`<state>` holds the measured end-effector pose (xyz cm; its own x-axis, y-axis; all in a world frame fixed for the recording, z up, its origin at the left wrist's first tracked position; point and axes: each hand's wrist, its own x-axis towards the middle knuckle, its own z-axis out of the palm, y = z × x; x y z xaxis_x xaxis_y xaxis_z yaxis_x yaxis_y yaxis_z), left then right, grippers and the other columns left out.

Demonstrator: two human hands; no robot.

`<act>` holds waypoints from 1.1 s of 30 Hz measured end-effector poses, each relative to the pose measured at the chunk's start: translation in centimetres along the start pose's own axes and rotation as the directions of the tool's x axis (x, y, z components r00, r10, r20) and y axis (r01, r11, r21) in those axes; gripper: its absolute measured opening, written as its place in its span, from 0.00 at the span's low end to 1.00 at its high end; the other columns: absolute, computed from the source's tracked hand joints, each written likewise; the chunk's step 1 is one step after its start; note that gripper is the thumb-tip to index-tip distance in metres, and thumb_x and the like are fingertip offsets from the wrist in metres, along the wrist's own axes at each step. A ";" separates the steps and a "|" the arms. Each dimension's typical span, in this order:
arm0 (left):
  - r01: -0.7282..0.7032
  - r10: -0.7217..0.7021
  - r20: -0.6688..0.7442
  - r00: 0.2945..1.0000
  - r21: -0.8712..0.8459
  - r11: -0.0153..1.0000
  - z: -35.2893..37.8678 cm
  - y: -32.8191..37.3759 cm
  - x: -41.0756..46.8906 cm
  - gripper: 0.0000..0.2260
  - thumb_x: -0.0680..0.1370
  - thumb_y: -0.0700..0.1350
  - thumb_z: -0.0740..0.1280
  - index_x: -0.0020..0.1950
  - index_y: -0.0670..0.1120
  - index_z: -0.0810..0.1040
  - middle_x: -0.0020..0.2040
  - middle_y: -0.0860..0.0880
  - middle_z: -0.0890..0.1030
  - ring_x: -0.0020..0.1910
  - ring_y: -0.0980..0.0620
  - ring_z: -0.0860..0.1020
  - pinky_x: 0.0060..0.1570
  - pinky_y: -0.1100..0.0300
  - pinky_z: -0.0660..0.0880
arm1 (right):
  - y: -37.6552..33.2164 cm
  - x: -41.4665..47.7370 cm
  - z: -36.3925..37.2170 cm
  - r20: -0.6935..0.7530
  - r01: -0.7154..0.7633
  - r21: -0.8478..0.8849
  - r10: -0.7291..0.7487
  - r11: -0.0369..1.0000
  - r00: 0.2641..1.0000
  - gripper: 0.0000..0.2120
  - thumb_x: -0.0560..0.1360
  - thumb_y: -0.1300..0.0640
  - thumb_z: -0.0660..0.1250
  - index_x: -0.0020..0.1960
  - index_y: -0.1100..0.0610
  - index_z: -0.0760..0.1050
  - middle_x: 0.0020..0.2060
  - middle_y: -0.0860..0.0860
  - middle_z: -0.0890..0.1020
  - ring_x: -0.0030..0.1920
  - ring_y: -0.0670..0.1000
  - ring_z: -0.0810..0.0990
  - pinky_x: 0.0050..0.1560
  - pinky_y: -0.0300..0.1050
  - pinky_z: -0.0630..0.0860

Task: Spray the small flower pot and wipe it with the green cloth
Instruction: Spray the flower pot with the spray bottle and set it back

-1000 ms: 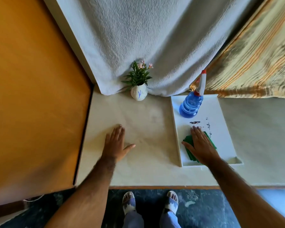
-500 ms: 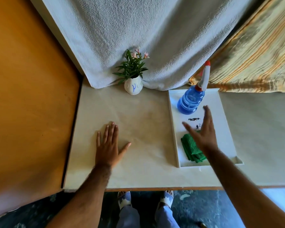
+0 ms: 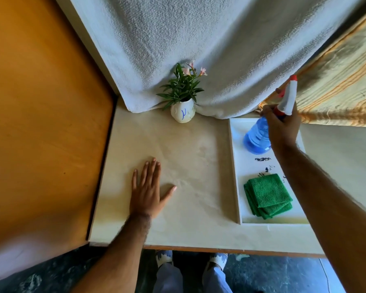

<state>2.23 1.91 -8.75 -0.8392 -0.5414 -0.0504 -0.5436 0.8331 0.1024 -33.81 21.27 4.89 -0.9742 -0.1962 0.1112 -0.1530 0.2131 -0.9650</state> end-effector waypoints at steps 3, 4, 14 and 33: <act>0.000 0.000 -0.030 1.000 -0.007 1.000 0.2 0.0 0.1 0.44 0.80 0.75 0.48 0.86 0.46 0.52 0.87 0.46 0.57 0.85 0.44 0.58 0.82 0.37 0.56 | -2.6 -0.4 0.3 -0.001 0.059 0.048 -0.059 0.997 0.998 0.13 0.72 0.63 0.69 0.56 0.60 0.81 0.35 0.45 0.85 0.34 0.45 0.82 0.40 0.40 0.80; -0.002 0.001 -0.039 0.999 -0.009 1.000 0.2 0.0 0.0 0.44 0.80 0.74 0.49 0.86 0.45 0.53 0.87 0.45 0.57 0.85 0.44 0.59 0.82 0.36 0.57 | -3.6 -0.9 0.8 0.034 0.065 0.046 -0.067 0.997 0.997 0.11 0.72 0.64 0.69 0.53 0.56 0.82 0.33 0.44 0.84 0.32 0.44 0.82 0.38 0.39 0.80; -0.017 0.013 -0.150 0.989 -0.023 1.000 0.4 0.1 -0.2 0.41 0.81 0.71 0.56 0.84 0.44 0.61 0.85 0.44 0.63 0.83 0.43 0.64 0.81 0.36 0.60 | -3.9 -9.4 11.7 0.500 -0.190 -0.363 0.362 0.912 0.786 0.06 0.73 0.55 0.76 0.49 0.54 0.84 0.24 0.46 0.83 0.25 0.38 0.81 0.34 0.33 0.74; 0.009 -0.010 -0.062 0.998 -0.015 1.000 -0.1 0.0 -0.1 0.43 0.80 0.73 0.53 0.86 0.46 0.56 0.87 0.46 0.58 0.85 0.45 0.59 0.82 0.37 0.59 | -3.1 -8.3 15.5 0.367 -0.269 -0.515 0.493 0.814 0.789 0.17 0.67 0.40 0.77 0.36 0.54 0.81 0.27 0.49 0.86 0.35 0.51 0.88 0.47 0.51 0.86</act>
<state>2.30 1.92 -8.70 -0.8312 -0.5558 0.0097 -0.5511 0.8262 0.1173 -22.72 7.42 3.34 -0.7833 -0.4007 -0.4754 0.0524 0.7194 -0.6926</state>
